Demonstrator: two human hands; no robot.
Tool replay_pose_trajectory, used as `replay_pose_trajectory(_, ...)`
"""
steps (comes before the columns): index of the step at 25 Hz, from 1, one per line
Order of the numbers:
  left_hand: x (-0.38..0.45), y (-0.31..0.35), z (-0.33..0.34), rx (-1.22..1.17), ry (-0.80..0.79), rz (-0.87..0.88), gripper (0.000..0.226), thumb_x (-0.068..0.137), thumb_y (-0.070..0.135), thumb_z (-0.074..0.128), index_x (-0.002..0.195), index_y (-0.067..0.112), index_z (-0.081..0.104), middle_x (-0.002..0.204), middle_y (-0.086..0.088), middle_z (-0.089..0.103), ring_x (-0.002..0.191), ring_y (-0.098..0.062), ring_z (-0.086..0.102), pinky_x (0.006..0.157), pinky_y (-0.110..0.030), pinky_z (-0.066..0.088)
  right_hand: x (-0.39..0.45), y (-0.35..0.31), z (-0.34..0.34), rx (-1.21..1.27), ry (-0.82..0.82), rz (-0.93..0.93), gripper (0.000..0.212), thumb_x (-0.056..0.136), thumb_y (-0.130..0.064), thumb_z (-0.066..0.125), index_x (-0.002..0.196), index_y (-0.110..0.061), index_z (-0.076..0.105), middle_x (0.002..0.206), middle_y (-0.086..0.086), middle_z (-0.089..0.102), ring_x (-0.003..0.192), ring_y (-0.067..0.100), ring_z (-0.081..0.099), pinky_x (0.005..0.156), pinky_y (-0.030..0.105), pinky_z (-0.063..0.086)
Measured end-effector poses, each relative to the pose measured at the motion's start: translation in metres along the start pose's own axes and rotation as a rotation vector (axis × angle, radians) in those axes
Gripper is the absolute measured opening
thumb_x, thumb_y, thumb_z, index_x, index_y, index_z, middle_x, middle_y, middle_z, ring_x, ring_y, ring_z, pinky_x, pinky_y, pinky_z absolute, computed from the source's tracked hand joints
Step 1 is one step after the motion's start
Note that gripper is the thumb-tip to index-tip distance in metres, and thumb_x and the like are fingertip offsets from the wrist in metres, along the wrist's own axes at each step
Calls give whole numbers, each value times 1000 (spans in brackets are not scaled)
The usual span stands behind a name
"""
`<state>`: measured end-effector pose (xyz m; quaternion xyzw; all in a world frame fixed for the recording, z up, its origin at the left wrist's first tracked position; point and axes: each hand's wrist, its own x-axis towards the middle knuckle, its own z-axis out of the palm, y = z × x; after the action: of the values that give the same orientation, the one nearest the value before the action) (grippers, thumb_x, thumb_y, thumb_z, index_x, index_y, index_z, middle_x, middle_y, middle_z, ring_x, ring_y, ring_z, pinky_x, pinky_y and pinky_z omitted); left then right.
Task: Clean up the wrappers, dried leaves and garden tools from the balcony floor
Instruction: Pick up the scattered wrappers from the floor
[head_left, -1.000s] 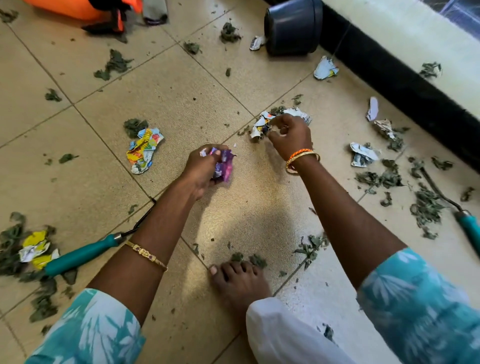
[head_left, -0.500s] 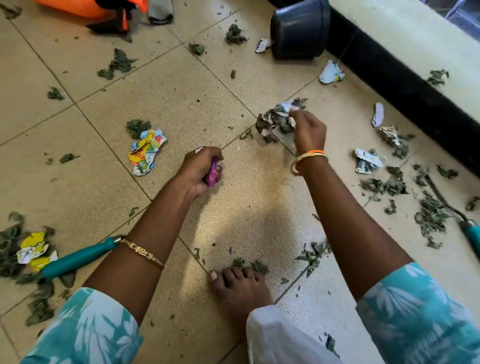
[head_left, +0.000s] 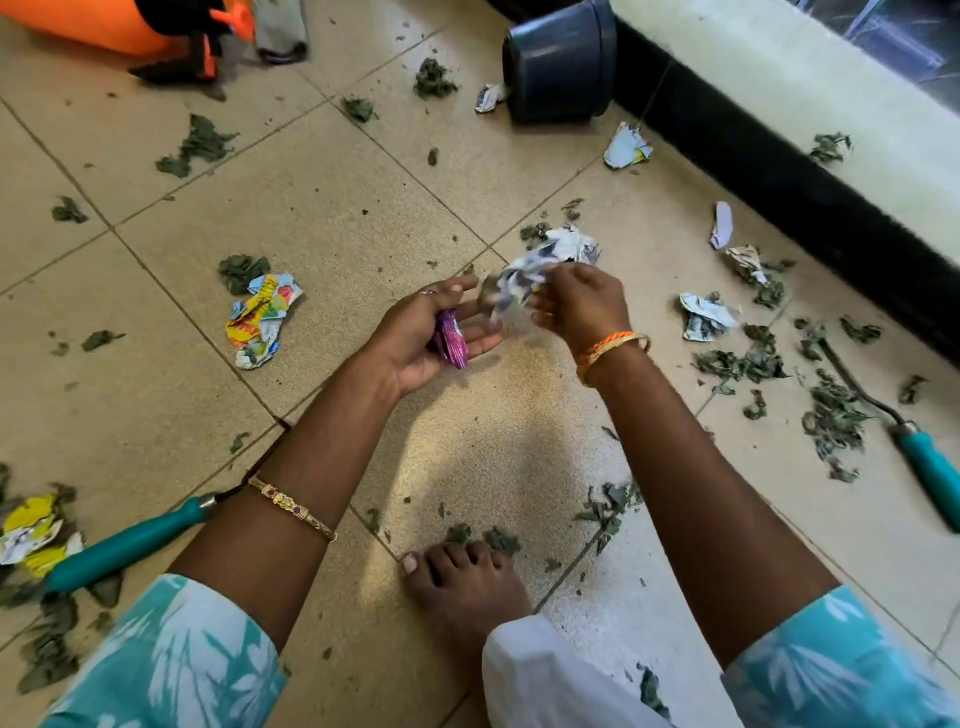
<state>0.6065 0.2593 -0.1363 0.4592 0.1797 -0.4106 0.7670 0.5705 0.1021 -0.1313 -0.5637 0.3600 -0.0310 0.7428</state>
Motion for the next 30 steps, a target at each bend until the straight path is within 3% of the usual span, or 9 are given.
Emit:
replay_pose_trajectory(3, 1, -6, 9, 61, -24, -14, 20, 98, 23, 49, 106, 10, 61, 100, -12, 67, 87, -25, 67, 64, -33, 60, -7, 26, 7, -394, -34, -183, 10, 85, -13, 65, 75, -14, 63, 70, 7, 67, 62, 19, 67, 67, 39, 58)
replay_pose_trajectory(7, 4, -10, 8, 180, -26, -31, 13, 92, 16, 60, 103, 8, 61, 87, -9, 67, 66, -17, 64, 49, -20, 52, 4, 28, -1, -749, 79, -401, 6, 75, -16, 72, 72, -15, 67, 71, -1, 66, 68, 9, 60, 65, 24, 48)
replay_pose_trajectory(9, 8, -10, 4, 183, 26, -21, 14, 90, 6, 58, 103, 9, 62, 82, -8, 62, 58, -13, 57, 43, -19, 46, 20, 14, -14, -767, 163, -422, 4, 79, -14, 66, 82, -15, 68, 84, 2, 67, 80, 14, 62, 74, 26, 49)
replay_pose_trajectory(11, 12, -6, 0, 137, 45, -33, 13, 90, 6, 55, 101, 8, 60, 74, -5, 54, 52, -10, 49, 40, -18, 40, 47, 1, -30, -838, 259, -428, 23, 83, -9, 57, 104, -14, 65, 107, 8, 64, 100, 21, 60, 88, 30, 47)
replay_pose_trajectory(13, 13, -2, -4, 106, 1, -63, 11, 91, 14, 54, 100, 8, 59, 68, -2, 48, 46, -8, 43, 38, -17, 36, 73, -6, -41, -1046, 200, -400, 37, 87, -6, 51, 123, -14, 55, 127, 12, 53, 117, 28, 49, 98, 33, 39)
replay_pose_trajectory(17, 13, -1, -3, 180, 57, -101, 18, 85, 27, 66, 80, 16, 53, 58, 2, 43, 37, -8, 37, 36, -15, 31, 94, 0, -47, -1326, 108, -435, 30, 86, -13, 57, 116, -10, 61, 121, 17, 55, 115, 34, 48, 93, 33, 38)
replay_pose_trajectory(20, 12, -4, 1, 175, 155, -86, 17, 81, 15, 68, 77, 14, 52, 61, 1, 45, 42, -10, 46, 37, -14, 34, 88, 3, -50, -1109, 292, -497, 20, 85, -5, 54, 100, -4, 67, 105, 17, 64, 100, 32, 58, 84, 30, 43)
replay_pose_trajectory(24, 13, -1, 6, -8, 124, -73, 23, 84, -2, 48, 106, 4, 48, 92, -12, 62, 71, -22, 71, 47, -19, 52, 62, -2, -57, -479, 600, -452, 16, 77, -3, 59, 93, -6, 64, 85, 4, 66, 73, 11, 61, 78, 32, 53)
replay_pose_trajectory(30, 10, -8, 26, 140, -87, -88, 46, 86, -6, 42, 129, 11, 47, 128, -21, 57, 103, -36, 65, 69, -35, 60, -13, -14, -70, 148, 404, -295, 34, 76, 8, 69, 94, -15, 52, 78, 7, 65, 74, 17, 66, 71, 29, 57)
